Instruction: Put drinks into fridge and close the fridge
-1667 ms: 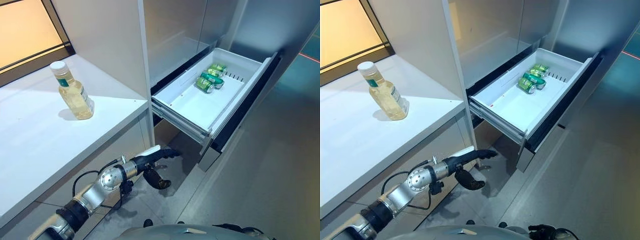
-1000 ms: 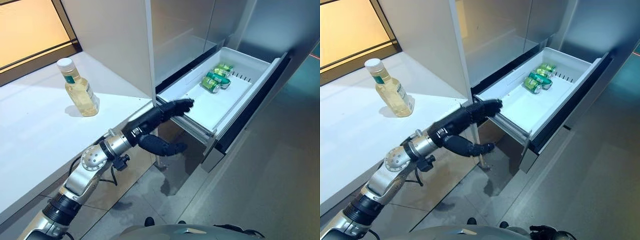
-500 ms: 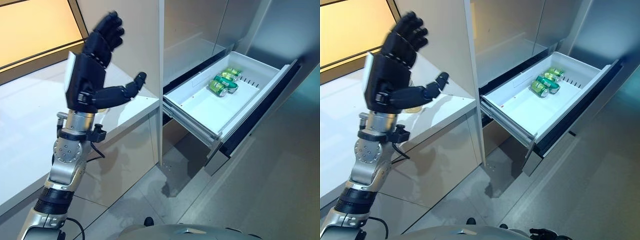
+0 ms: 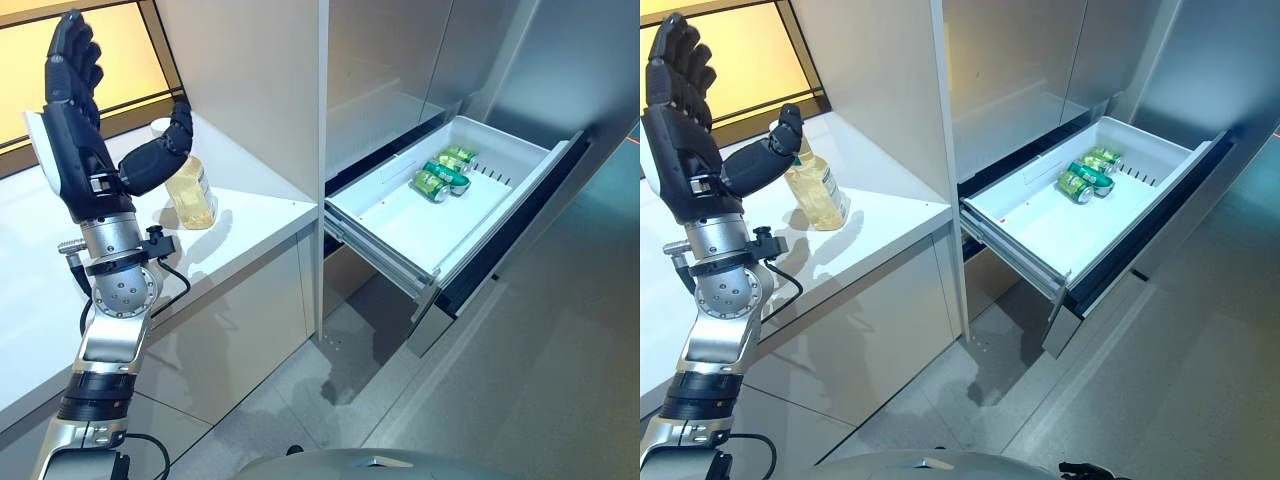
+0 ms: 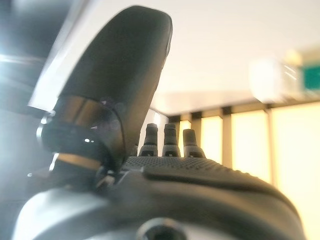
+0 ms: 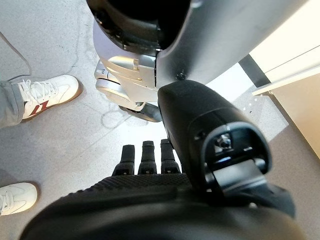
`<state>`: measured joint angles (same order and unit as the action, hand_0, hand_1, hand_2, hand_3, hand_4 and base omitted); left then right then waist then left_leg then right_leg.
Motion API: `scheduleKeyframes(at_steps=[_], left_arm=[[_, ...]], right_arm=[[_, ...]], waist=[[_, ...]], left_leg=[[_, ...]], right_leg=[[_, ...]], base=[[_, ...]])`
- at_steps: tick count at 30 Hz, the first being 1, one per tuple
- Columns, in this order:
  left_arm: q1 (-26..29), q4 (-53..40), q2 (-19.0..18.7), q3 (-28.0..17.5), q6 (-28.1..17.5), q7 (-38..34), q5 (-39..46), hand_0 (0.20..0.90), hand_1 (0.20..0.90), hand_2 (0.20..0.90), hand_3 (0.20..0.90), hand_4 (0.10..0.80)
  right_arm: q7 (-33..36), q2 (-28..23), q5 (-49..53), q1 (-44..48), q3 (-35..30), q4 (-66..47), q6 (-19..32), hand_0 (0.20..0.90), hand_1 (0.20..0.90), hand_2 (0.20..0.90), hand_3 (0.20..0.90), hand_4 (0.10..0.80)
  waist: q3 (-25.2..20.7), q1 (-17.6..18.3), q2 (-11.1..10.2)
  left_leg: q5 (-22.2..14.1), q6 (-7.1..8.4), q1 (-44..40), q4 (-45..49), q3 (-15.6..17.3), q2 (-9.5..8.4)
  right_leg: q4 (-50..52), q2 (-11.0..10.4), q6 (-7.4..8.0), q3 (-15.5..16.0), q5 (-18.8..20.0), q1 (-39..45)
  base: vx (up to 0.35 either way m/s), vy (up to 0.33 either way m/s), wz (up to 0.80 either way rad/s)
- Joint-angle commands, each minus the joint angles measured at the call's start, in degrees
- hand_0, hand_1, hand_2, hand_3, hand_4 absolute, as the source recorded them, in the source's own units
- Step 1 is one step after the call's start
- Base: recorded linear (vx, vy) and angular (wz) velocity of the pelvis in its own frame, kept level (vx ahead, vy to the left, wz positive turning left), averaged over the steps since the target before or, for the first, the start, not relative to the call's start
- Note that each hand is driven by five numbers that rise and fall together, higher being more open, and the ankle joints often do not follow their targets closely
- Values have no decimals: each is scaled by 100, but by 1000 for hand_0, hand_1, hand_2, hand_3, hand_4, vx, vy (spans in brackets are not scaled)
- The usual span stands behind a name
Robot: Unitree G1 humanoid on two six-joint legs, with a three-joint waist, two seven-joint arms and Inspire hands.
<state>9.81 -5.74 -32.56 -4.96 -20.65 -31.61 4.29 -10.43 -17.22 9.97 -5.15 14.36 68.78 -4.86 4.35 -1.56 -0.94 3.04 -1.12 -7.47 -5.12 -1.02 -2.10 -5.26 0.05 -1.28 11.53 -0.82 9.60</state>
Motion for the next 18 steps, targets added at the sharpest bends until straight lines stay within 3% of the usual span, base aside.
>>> scheduleKeyframes(at_steps=[1, 18], left_arm=[[486, -50, -282, -354, 2, -240, -294, 900, 900, 900, 900, 800], [564, 235, -116, -131, 1043, 157, 634, 900, 900, 900, 900, 800]], right_arm=[[-199, 327, 18, 181, 62, -17, 77, 900, 900, 900, 900, 800], [-185, 318, -6, 240, 49, -72, -107, 900, 900, 900, 900, 800]], waist=[[-213, -21, 27], [-206, 19, 78]], left_leg=[[-703, 139, -50, 12, -135, 16], [-688, 143, -80, 12, -132, 18]], right_leg=[[50, -136, 475, -264, -187, -60], [59, -135, 495, -283, -183, -47]], base=[[0, 0, 0], [0, 0, 0]])
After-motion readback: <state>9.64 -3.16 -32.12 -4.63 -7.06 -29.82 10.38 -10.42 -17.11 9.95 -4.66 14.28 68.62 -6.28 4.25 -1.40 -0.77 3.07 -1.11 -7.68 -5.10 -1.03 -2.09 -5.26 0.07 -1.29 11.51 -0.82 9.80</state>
